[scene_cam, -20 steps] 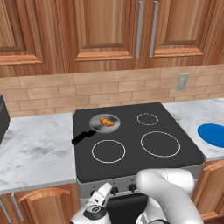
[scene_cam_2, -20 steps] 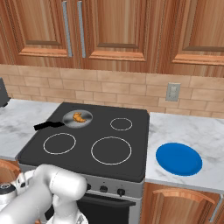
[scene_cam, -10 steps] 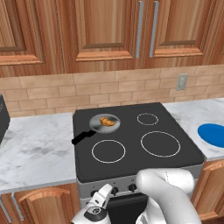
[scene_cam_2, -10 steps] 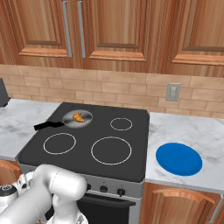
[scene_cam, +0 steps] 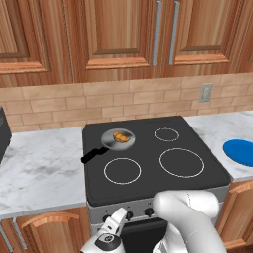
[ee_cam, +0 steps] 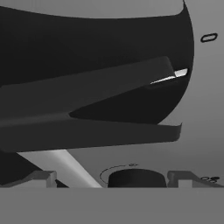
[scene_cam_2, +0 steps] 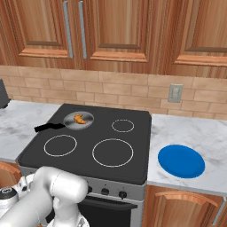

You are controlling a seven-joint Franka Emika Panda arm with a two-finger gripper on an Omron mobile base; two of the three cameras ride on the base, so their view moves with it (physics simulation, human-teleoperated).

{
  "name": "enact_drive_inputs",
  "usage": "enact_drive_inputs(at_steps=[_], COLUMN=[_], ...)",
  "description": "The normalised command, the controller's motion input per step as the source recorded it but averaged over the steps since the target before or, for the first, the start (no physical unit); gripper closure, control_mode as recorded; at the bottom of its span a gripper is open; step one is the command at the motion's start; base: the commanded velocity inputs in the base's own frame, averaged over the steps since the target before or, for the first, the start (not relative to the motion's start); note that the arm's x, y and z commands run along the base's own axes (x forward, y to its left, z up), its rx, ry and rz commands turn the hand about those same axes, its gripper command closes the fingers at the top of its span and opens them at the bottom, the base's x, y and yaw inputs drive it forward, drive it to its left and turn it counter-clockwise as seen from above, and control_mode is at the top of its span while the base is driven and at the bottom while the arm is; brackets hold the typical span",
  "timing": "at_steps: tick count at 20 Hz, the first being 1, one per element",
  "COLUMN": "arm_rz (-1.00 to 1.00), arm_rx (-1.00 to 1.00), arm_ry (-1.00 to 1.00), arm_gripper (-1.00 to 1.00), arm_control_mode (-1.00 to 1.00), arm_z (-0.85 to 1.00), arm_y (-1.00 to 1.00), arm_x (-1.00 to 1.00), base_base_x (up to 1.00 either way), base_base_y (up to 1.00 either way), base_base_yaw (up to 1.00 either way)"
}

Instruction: Pick the croissant and place it on the pan. Then turn on the stove to warm the croissant.

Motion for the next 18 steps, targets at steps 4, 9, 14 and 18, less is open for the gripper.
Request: enact_drive_inputs(at_steps=[4, 9, 14, 18], arm_rz=[0.0, 0.0, 0.0, 0.0], arm_rx=[0.0, 0.0, 0.0, 0.0], arm_ry=[0.0, 0.0, 0.0, 0.0], arm_gripper=[-1.0, -1.0, -1.0, -1.0], arm_control_mode=[-1.0, -1.0, -1.0, -1.0], arm_z=[0.0, 0.0, 0.0, 0.0], arm_y=[-0.29, -0.33, -0.41, -0.44], arm_x=[0.0, 0.0, -0.01, 0.0], base_base_x=[0.0, 0.0, 0.0, 0.0], base_base_y=[0.0, 0.0, 0.0, 0.0], base_base_yaw=[0.0, 0.0, 0.0, 0.0])
